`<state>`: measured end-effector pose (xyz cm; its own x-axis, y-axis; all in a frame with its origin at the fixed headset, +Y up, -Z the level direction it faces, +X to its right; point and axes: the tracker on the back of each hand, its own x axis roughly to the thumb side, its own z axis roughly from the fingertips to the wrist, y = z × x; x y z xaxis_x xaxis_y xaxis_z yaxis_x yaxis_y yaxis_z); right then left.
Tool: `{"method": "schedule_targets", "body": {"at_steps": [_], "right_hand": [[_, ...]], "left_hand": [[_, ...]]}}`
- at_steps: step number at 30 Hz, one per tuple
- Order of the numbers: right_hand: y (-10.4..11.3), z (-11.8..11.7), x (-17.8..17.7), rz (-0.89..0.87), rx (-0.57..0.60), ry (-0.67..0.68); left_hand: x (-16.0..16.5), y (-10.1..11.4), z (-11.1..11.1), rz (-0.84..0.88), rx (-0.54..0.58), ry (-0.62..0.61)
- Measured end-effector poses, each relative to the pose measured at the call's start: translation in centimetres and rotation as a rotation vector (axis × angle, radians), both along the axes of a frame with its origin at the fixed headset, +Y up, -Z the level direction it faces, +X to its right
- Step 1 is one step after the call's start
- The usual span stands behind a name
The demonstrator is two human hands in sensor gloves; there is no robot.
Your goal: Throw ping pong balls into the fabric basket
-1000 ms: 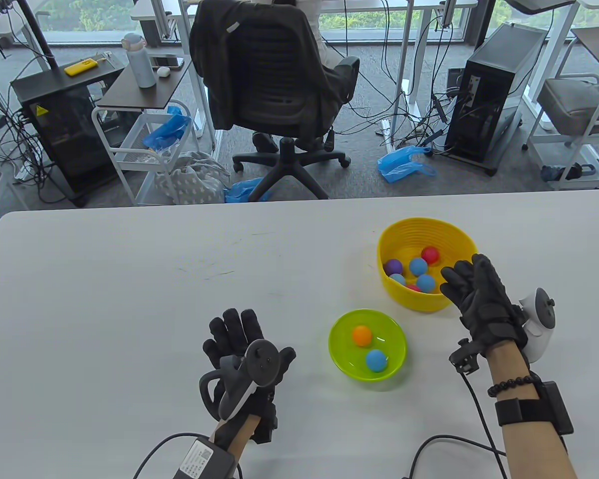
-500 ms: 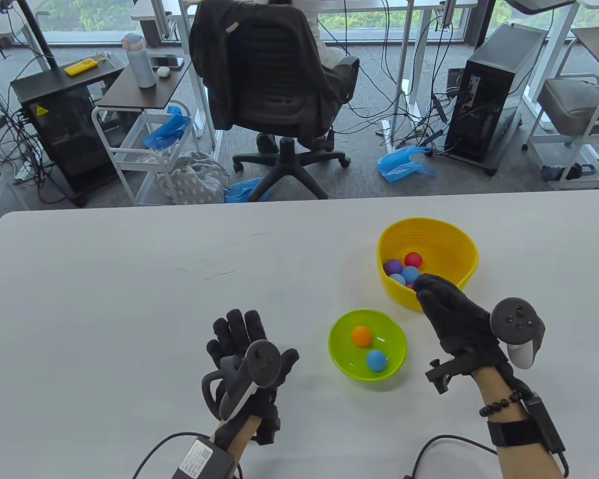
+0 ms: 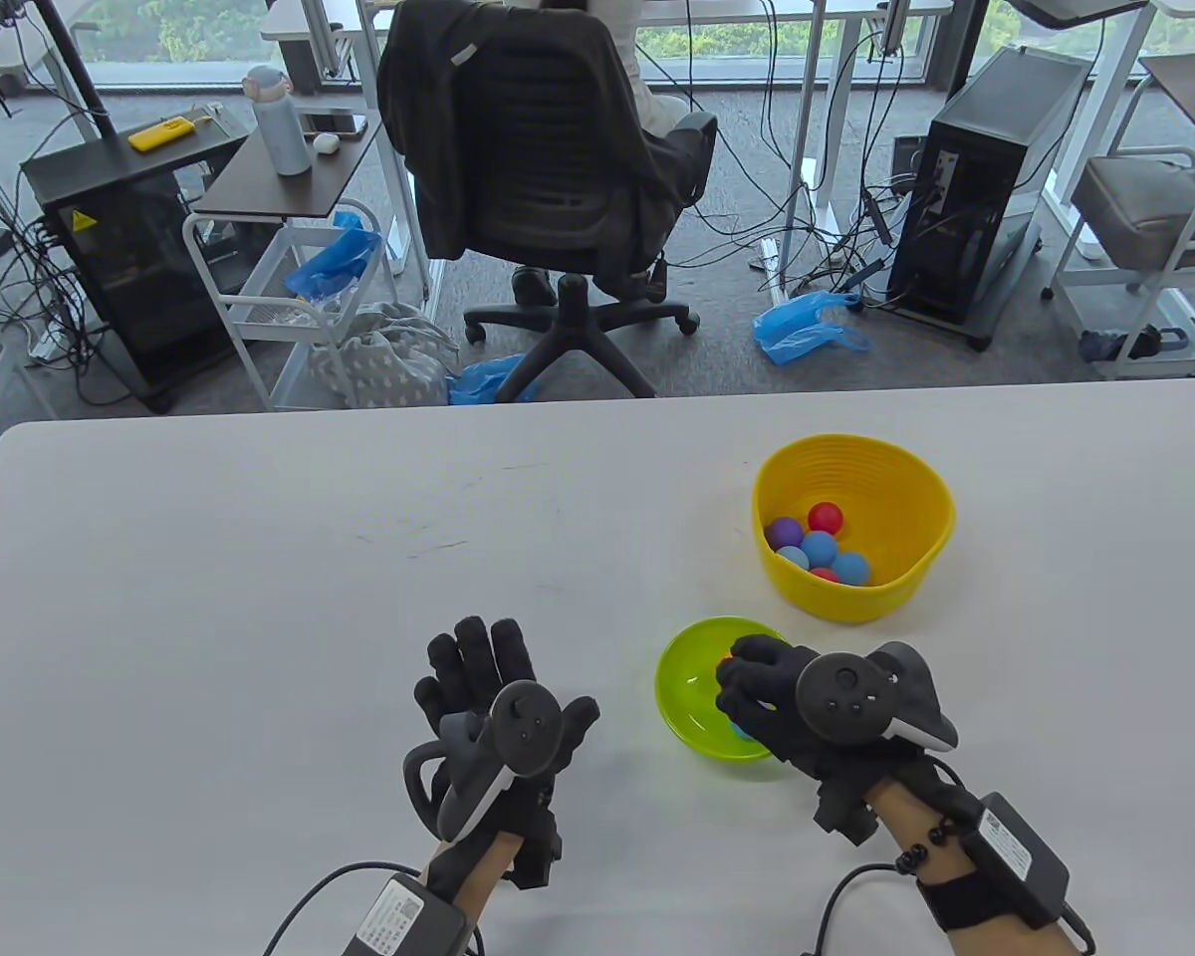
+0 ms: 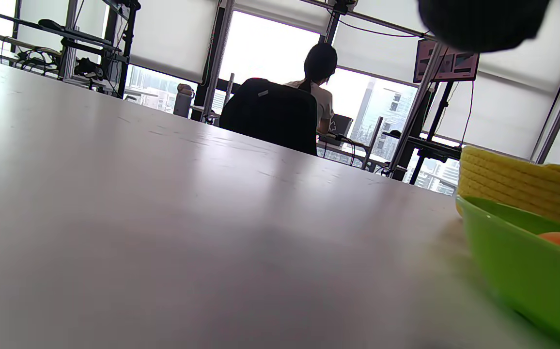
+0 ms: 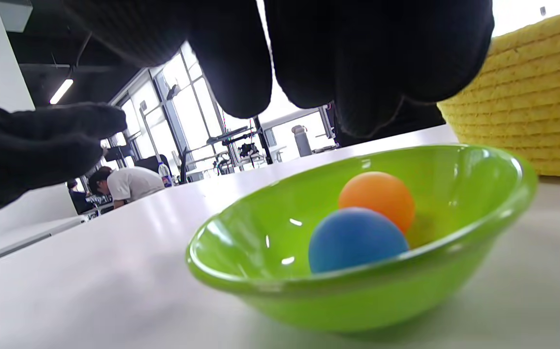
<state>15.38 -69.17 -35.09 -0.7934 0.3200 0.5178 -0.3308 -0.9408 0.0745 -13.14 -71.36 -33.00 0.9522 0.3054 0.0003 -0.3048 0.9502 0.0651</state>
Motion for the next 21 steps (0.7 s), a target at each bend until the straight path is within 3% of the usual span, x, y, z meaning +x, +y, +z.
{"method": "schedule_targets", "body": {"at_steps": [12, 21], "right_hand": [[-2.3, -1.0, -2.3, 0.199, -0.106, -0.022], [-3.9, -2.1, -2.6, 0.225, -0.184, -0.033]], "left_hand": [[-0.2, 0.1, 0.0, -0.024, 0.016, 0.011], [-0.5, 0.4, 0.2, -0.019, 0.028, 0.023]]}}
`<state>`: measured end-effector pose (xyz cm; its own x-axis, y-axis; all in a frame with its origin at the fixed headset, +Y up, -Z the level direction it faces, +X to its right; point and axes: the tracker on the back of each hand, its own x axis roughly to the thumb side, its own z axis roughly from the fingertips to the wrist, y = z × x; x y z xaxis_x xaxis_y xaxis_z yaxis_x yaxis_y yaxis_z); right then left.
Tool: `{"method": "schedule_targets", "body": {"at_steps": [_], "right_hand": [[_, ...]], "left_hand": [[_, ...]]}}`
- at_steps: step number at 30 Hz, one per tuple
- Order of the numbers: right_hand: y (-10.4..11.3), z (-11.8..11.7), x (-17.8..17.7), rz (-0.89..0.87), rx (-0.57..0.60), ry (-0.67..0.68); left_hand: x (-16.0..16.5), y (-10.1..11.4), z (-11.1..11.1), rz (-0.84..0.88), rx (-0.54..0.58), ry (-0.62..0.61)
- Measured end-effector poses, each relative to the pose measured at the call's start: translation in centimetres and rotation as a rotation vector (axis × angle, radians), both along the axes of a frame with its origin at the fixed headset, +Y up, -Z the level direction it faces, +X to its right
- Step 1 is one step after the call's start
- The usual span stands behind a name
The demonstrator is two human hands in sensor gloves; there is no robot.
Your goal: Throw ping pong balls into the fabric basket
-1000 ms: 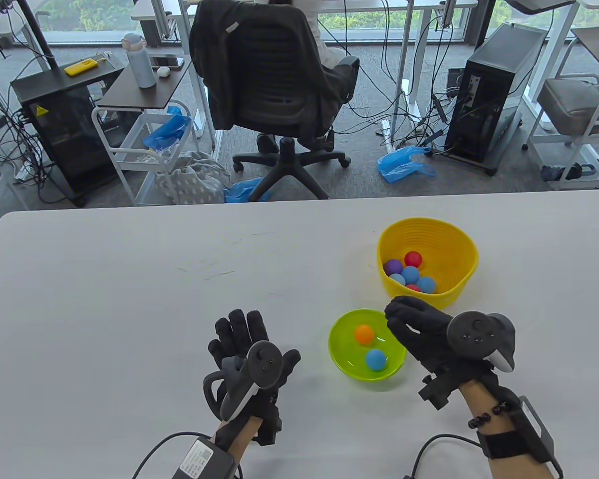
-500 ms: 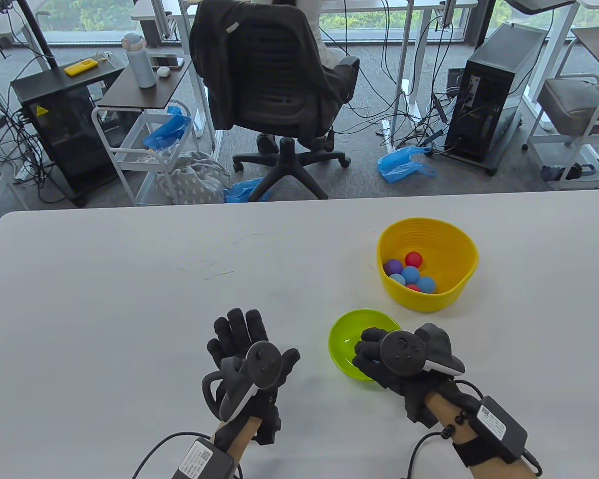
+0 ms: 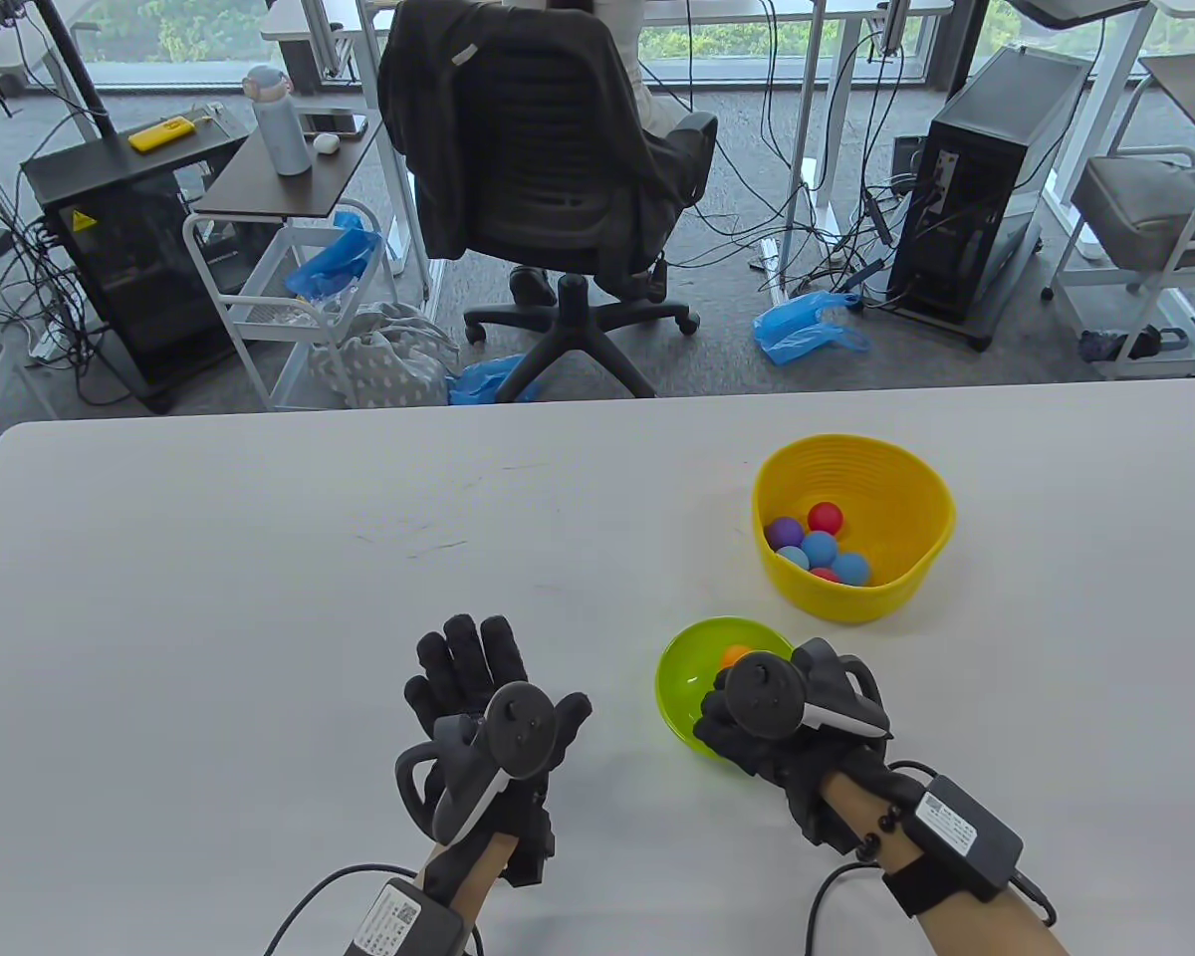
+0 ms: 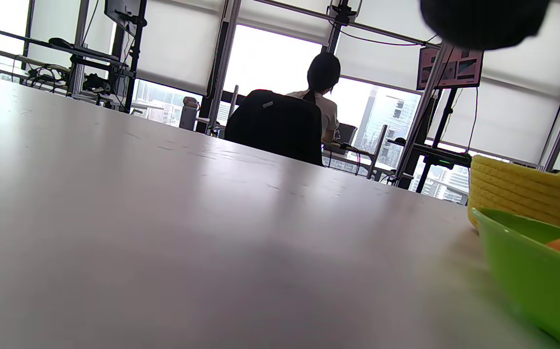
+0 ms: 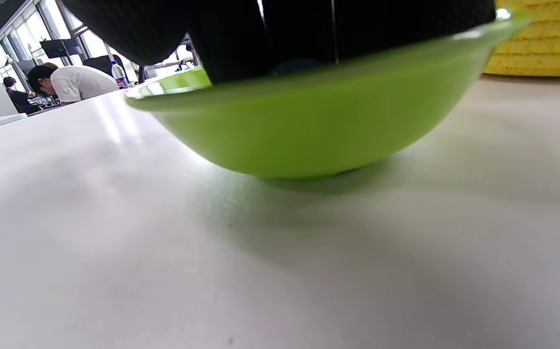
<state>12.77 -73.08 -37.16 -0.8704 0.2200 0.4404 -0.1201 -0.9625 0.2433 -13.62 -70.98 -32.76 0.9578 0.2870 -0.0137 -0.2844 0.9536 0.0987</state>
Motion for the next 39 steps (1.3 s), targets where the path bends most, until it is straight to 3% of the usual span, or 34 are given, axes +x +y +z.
{"method": "schedule_targets", "body": {"at_steps": [10, 19, 31, 39], "right_hand": [[-0.6, -0.4, -0.5, 0.017, -0.030, -0.017], [0.3, -0.2, 0.1, 0.010, 0.043, -0.032], [5.0, 1.8, 4.1, -0.404, 0.177, -0.056], [5.9, 1.4, 7.6, -0.692, 0.182, -0.135]], "left_hand": [[-0.2, 0.1, 0.0, 0.003, 0.003, 0.008], [-0.2, 0.1, 0.0, 0.016, -0.001, 0.008], [-0.3, 0.1, 0.1, 0.036, -0.002, 0.003], [-0.1, -0.2, 0.0, 0.034, -0.015, -0.003]]}}
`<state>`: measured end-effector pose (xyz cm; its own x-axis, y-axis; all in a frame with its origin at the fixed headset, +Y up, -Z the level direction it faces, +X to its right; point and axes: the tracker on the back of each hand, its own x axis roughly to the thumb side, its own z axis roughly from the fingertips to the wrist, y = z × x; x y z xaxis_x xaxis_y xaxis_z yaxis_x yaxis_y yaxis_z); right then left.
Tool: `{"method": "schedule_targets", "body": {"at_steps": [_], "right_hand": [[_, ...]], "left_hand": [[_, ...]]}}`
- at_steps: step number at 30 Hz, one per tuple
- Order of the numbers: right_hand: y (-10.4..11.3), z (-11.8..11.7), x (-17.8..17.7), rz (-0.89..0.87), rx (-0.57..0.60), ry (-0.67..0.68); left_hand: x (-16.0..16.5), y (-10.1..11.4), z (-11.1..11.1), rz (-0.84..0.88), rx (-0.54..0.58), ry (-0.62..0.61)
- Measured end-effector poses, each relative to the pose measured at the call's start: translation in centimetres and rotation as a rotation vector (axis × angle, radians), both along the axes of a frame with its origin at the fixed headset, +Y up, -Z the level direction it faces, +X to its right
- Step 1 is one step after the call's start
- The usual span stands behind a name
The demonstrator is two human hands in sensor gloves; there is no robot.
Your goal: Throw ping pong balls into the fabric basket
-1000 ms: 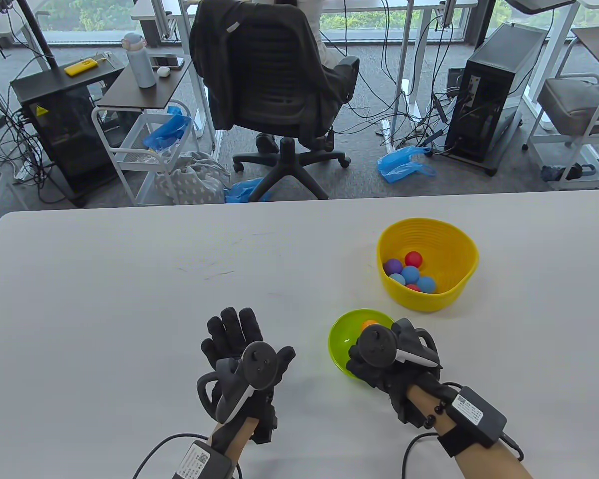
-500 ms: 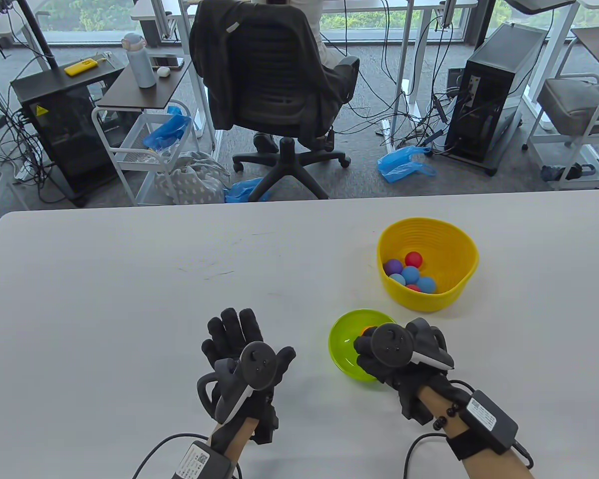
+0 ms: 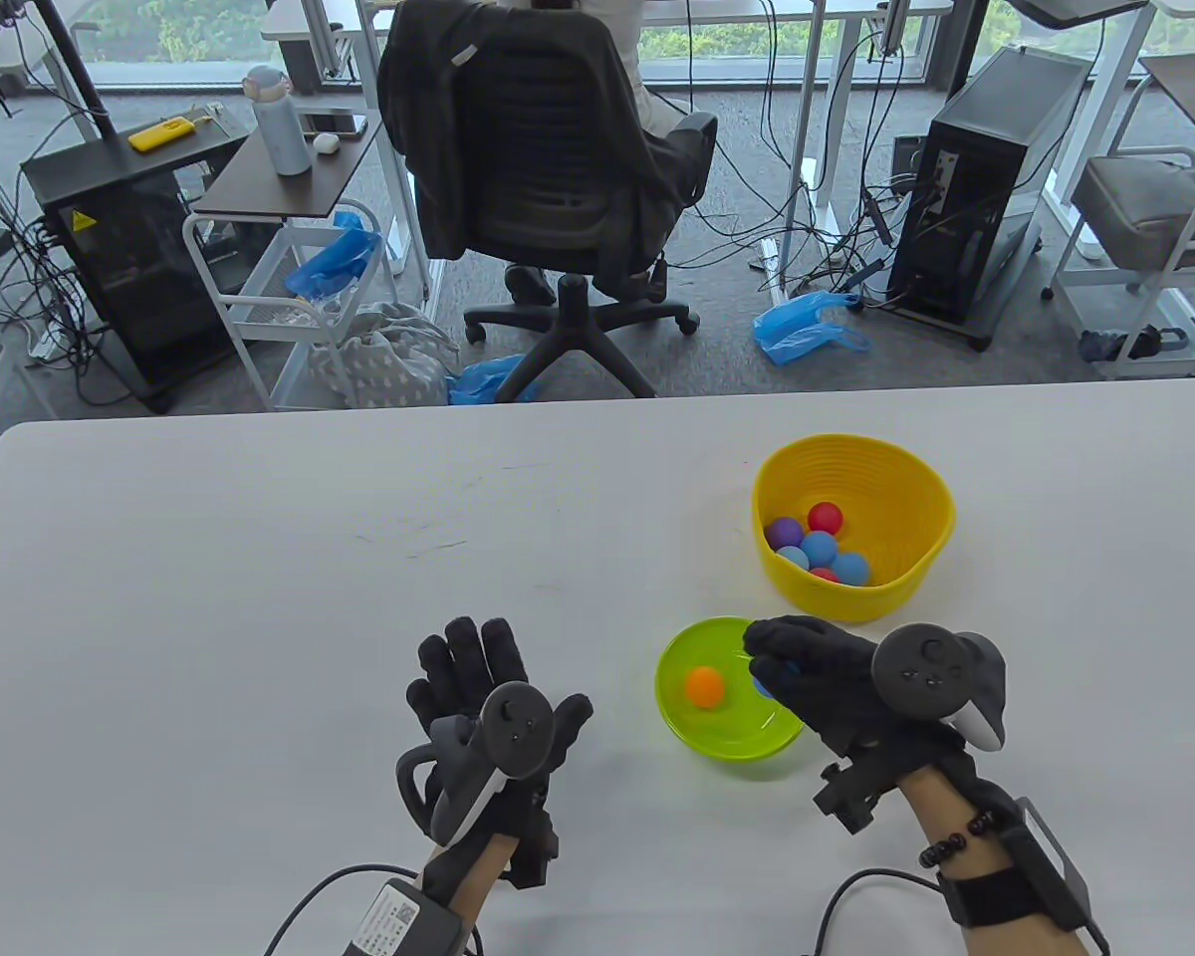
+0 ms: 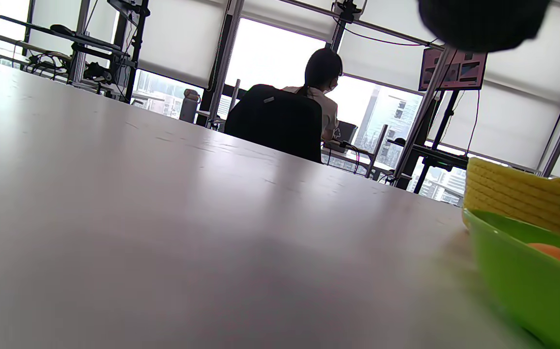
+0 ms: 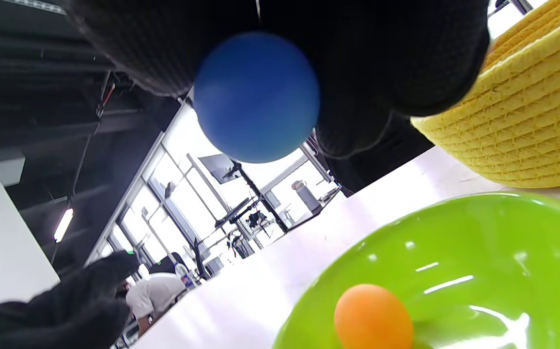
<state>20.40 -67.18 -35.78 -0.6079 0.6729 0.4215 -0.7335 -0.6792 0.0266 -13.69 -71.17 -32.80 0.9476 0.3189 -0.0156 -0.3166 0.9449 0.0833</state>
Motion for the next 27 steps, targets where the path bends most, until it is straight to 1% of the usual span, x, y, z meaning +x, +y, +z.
{"method": "schedule_targets", "body": {"at_steps": [5, 7, 8, 12, 22, 25, 27], "right_hand": [[-0.6, -0.9, 2.7, -0.248, -0.049, -0.062], [-0.8, -1.1, 3.4, -0.318, -0.070, -0.082], [-1.0, -1.2, 4.0, -0.380, -0.082, -0.121], [-1.5, -1.7, 5.5, -0.473, -0.116, -0.171], [-3.5, -3.4, 9.1, -0.745, -0.276, -0.294], [-4.3, -4.0, 9.8, -0.817, -0.341, -0.278], [-4.8, -4.4, 10.2, -0.898, -0.372, -0.255]], "left_hand": [[0.2, -0.1, -0.1, -0.006, -0.010, -0.010], [0.3, -0.2, -0.2, -0.015, -0.014, -0.012], [0.4, -0.2, -0.2, -0.021, -0.014, -0.012], [0.5, -0.2, -0.2, -0.024, -0.016, -0.012], [0.6, -0.1, -0.3, -0.031, -0.020, -0.004], [0.6, -0.1, -0.3, -0.032, -0.022, -0.001], [0.6, -0.1, -0.3, -0.032, -0.023, 0.002]]}}
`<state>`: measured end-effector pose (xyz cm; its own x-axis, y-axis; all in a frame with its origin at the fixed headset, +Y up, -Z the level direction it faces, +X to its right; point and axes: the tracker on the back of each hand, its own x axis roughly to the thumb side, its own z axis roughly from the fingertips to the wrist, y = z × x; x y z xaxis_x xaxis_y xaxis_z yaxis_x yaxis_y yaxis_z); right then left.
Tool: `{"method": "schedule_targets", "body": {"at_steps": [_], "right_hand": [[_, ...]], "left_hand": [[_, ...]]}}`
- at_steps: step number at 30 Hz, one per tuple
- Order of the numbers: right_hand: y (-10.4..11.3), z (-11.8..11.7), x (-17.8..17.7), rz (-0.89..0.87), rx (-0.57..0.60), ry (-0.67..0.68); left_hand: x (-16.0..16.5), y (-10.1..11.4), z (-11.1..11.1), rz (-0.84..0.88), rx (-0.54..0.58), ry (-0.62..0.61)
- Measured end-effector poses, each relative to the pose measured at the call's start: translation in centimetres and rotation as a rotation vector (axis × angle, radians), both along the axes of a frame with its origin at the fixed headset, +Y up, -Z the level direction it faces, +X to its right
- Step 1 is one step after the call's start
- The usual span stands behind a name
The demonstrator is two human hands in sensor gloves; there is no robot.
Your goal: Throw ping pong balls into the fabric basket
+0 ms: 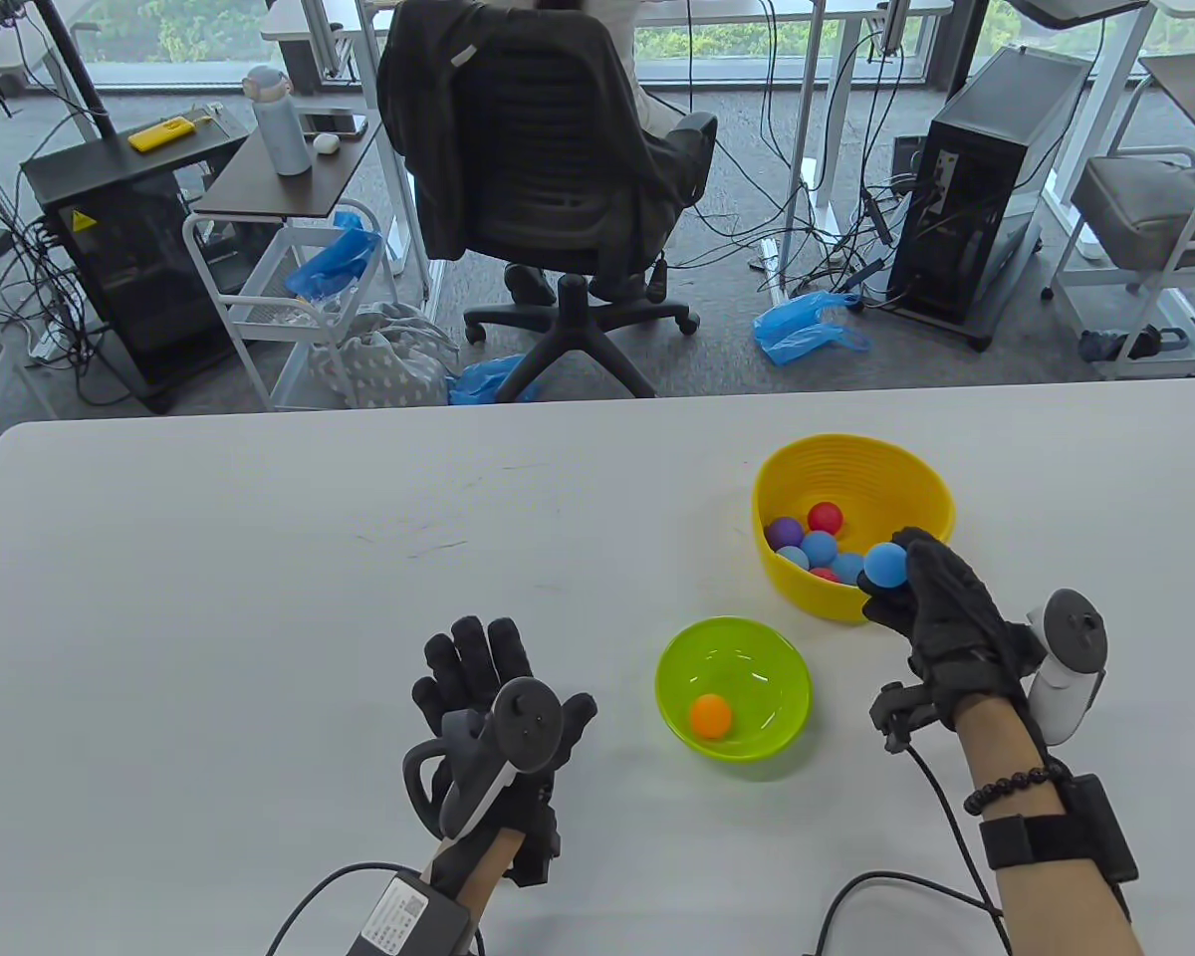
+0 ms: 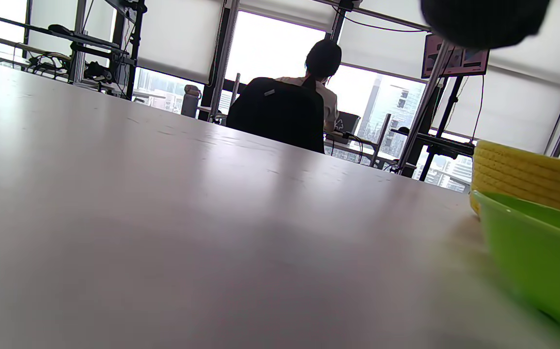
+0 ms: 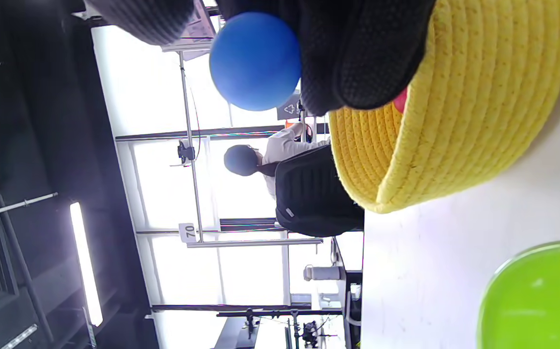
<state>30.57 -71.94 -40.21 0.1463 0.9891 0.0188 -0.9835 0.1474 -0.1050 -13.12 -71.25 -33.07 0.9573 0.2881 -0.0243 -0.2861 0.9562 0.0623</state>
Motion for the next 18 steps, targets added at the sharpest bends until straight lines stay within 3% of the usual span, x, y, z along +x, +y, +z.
{"method": "schedule_targets", "body": {"at_steps": [4, 13, 18], "right_hand": [[-0.8, -0.4, 0.4, -0.081, -0.024, 0.025], [0.0, 0.1, -0.2, -0.024, 0.033, 0.033], [1.8, 1.2, -2.2, 0.190, 0.139, 0.041]], "left_hand": [[-0.1, 0.0, 0.0, 0.004, 0.001, 0.004], [0.0, 0.0, 0.0, 0.014, -0.002, -0.004], [0.2, 0.0, 0.0, 0.011, -0.001, -0.016]]}}
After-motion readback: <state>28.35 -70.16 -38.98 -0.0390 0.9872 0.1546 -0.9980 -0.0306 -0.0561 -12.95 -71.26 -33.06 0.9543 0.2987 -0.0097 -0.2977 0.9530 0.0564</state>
